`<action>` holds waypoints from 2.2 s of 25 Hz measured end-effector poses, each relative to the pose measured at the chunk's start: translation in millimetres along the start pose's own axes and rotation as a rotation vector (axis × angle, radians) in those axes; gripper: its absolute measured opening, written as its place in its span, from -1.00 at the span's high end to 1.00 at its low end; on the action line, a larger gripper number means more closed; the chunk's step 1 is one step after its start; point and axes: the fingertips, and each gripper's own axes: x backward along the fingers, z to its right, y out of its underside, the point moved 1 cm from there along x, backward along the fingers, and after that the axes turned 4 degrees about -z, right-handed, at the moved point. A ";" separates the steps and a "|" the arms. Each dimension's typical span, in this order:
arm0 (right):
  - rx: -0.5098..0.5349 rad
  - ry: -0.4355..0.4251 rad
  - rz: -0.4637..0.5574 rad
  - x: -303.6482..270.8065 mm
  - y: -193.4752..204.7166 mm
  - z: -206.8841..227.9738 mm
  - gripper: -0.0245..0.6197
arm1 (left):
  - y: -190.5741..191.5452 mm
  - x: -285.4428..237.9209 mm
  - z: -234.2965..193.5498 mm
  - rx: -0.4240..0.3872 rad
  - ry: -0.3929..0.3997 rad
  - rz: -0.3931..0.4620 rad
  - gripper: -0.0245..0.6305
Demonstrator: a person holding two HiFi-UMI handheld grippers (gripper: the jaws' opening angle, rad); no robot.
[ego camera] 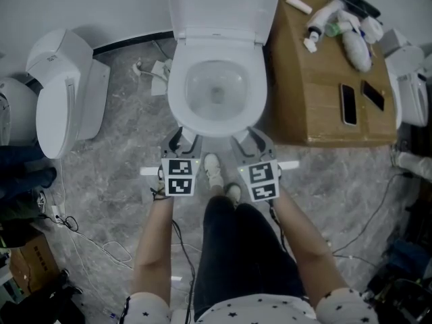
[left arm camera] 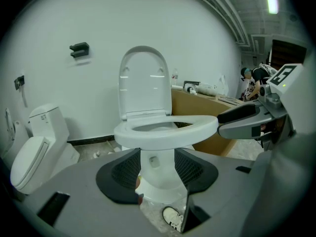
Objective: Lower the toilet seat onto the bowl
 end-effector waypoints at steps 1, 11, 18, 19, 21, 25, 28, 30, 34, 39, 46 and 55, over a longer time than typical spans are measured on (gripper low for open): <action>0.000 0.000 -0.005 -0.9 2.8 -0.8 0.32 | 3.1 -1.1 0.6 -0.001 0.000 -0.006 0.26; 0.005 0.015 -0.051 -10.4 27.6 -7.1 0.32 | 29.8 -12.6 4.7 -0.002 0.016 -0.068 0.26; -0.005 0.019 -0.077 -17.5 45.1 -10.9 0.32 | 50.8 -22.2 7.7 -0.004 0.018 -0.116 0.27; -0.006 0.020 -0.081 -18.5 47.8 -11.3 0.32 | 54.9 -23.9 7.8 -0.004 0.019 -0.126 0.27; -0.009 0.019 -0.088 -21.1 53.7 -12.0 0.32 | 62.2 -27.5 8.5 -0.009 0.023 -0.142 0.27; -0.020 0.014 -0.102 -27.4 64.8 -14.4 0.32 | 72.9 -34.6 10.1 -0.009 0.038 -0.158 0.27; -0.026 0.011 -0.107 -30.4 73.0 -15.0 0.32 | 81.9 -38.9 11.2 -0.009 0.036 -0.173 0.27; -0.031 0.012 -0.111 -32.6 78.0 -15.3 0.32 | 87.3 -42.0 12.0 -0.012 0.037 -0.185 0.27; -0.036 0.017 -0.124 -38.1 87.5 -16.4 0.32 | 97.8 -47.7 13.2 -0.014 0.041 -0.214 0.27; -0.039 0.015 -0.141 -44.5 99.5 -18.4 0.32 | 109.2 -55.9 13.7 -0.012 0.043 -0.226 0.27; -0.056 0.000 -0.173 -56.0 117.8 -19.6 0.32 | 127.6 -69.5 15.3 -0.019 0.048 -0.266 0.27; -0.073 -0.012 -0.219 -69.7 137.3 -19.5 0.32 | 147.1 -85.7 17.3 -0.004 0.043 -0.301 0.28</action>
